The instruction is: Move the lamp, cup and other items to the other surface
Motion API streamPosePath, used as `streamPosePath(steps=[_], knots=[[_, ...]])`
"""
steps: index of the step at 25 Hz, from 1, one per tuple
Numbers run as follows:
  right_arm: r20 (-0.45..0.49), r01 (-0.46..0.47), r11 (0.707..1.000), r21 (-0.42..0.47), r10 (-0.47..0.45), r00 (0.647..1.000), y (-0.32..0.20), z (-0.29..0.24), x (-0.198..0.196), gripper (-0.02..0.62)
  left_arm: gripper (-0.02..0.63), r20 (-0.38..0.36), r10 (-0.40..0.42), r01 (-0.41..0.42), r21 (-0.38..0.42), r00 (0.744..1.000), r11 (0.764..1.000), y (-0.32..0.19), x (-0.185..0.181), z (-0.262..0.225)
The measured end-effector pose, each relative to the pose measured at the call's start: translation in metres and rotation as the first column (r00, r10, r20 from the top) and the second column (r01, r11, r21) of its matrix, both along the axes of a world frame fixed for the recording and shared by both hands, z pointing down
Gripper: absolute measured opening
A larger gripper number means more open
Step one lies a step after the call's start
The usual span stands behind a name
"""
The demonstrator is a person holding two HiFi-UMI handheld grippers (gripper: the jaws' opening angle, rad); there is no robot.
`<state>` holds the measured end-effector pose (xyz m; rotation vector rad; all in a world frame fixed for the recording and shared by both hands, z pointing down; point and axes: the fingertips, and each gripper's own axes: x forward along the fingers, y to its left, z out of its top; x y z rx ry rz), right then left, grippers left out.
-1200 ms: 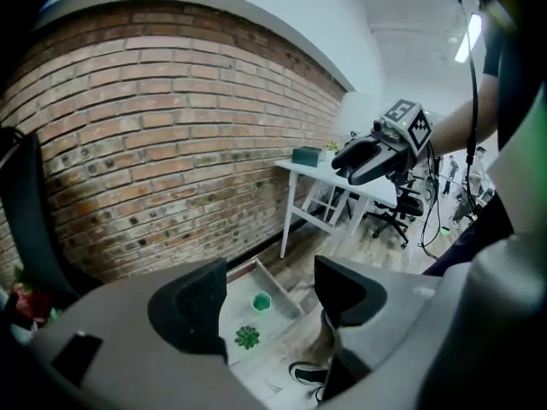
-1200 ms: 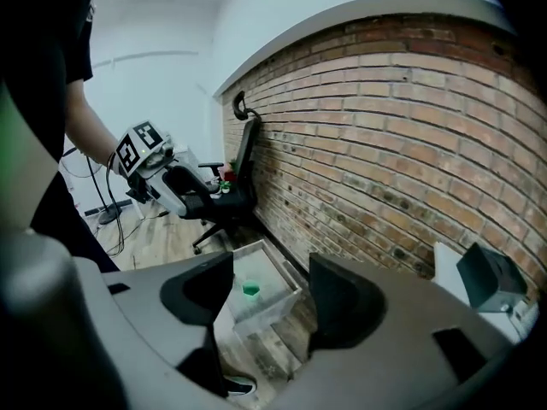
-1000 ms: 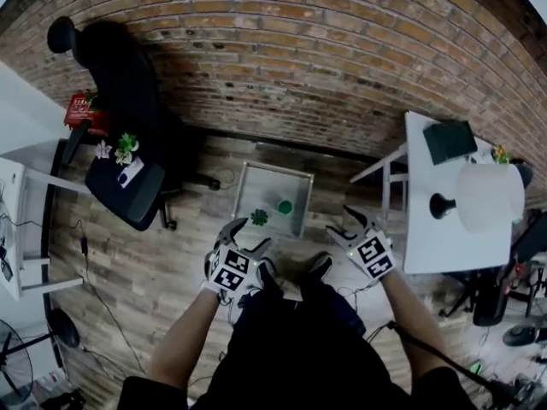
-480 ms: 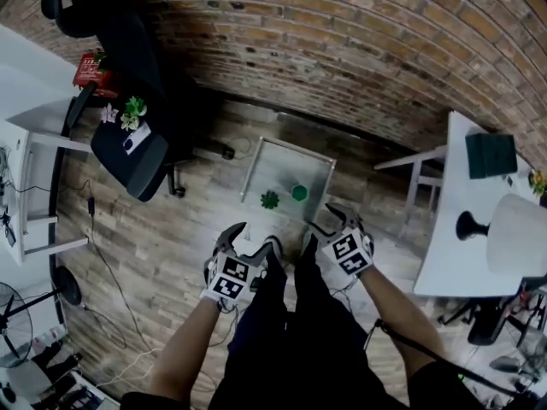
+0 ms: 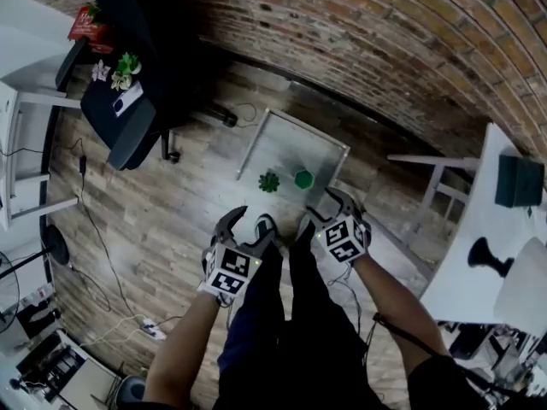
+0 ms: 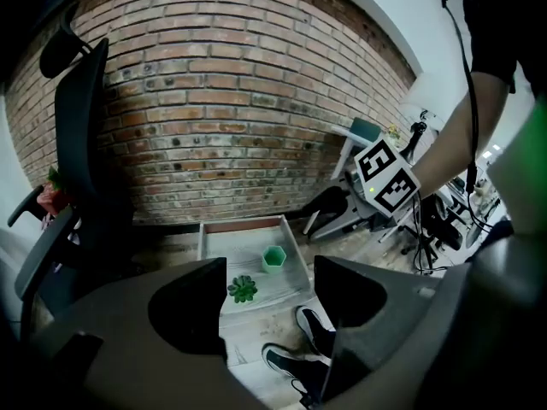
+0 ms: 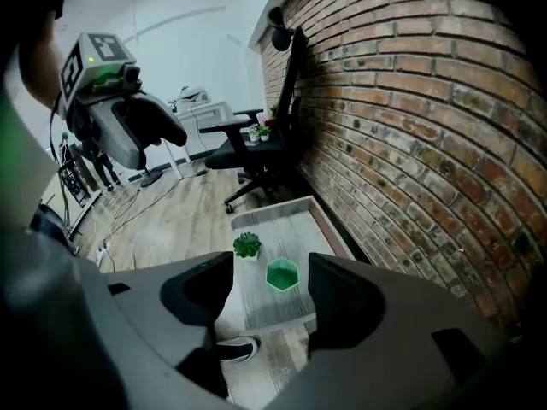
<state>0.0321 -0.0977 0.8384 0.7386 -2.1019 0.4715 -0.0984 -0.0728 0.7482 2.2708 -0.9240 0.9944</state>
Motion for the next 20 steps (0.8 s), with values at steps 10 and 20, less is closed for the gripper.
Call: streamPosePath(steps=[10,20], knots=[[-0.025,-0.113,0.993,-0.045,0.112,0.993,-0.017,0.105,-0.011,0.306,0.316,-0.018,-0.026,0.026,-0.048,0.999,0.998,0.004,-0.004,0.082],[-0.095,-0.086,0.994,-0.07,0.079,0.992,-0.022,0.187,-0.017,0.352,0.316,-0.048,-0.055,0.052,-0.056,0.997,0.997,0.009,-0.018,0.117]])
